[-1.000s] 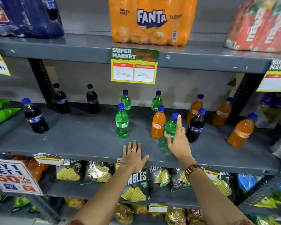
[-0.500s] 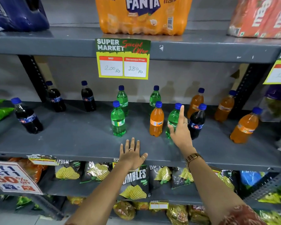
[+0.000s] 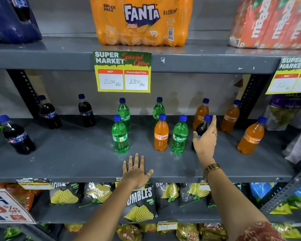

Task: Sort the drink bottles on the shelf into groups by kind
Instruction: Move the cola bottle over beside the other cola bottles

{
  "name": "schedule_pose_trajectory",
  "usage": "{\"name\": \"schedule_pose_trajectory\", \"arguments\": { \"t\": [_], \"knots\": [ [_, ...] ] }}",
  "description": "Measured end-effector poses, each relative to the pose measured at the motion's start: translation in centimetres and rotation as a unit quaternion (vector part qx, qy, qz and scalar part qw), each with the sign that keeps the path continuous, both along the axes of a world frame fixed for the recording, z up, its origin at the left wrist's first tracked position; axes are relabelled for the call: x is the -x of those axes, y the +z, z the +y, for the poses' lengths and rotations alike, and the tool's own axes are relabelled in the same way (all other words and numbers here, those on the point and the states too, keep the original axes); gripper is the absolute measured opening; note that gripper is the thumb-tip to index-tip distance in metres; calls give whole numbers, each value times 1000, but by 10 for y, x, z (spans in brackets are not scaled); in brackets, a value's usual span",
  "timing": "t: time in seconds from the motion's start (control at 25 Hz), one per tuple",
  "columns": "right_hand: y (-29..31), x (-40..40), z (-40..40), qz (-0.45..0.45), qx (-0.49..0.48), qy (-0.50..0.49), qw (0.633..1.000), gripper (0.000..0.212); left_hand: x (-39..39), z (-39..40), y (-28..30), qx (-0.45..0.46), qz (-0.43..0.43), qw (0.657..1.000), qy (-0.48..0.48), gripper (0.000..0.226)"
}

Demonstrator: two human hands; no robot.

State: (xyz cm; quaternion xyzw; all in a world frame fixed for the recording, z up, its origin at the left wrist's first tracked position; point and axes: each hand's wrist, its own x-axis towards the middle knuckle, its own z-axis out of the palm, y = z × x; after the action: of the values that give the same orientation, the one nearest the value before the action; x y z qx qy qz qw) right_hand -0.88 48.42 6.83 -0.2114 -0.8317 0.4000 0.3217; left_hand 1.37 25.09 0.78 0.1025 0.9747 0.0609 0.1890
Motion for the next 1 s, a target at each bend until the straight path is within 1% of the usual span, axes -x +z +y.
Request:
{"name": "schedule_pose_trajectory", "arguments": {
  "t": [0.08, 0.2, 0.44, 0.56, 0.72, 0.84, 1.0],
  "knots": [
    [-4, -2, 4, -38, 22, 24, 999, 75, 1, 0, 0, -1, -1, 1000, -1, 71],
    [-7, -12, 4, -34, 9, 40, 999, 69, 1, 0, 0, -6, 0, 1000, -2, 72],
    [-13, -49, -21, -42, -40, 48, 997, 70, 1, -1, -2, -25, 12, 1000, -2, 72],
    [-14, -65, -44, -53, -47, 57, 996, 69, -2, -8, -4, -59, 53, 997, -20, 69],
    [-13, -70, -75, -59, -51, 83, 993, 70, -9, -37, -7, -112, 122, 985, -47, 56],
    [-14, -68, -102, -57, -67, 103, 991, 70, -15, -67, -9, -104, 162, 981, -23, 52],
    [-15, -60, -144, -43, -88, 141, 985, 71, -15, -116, -8, -76, 182, 980, 25, 51]
  ]
}}
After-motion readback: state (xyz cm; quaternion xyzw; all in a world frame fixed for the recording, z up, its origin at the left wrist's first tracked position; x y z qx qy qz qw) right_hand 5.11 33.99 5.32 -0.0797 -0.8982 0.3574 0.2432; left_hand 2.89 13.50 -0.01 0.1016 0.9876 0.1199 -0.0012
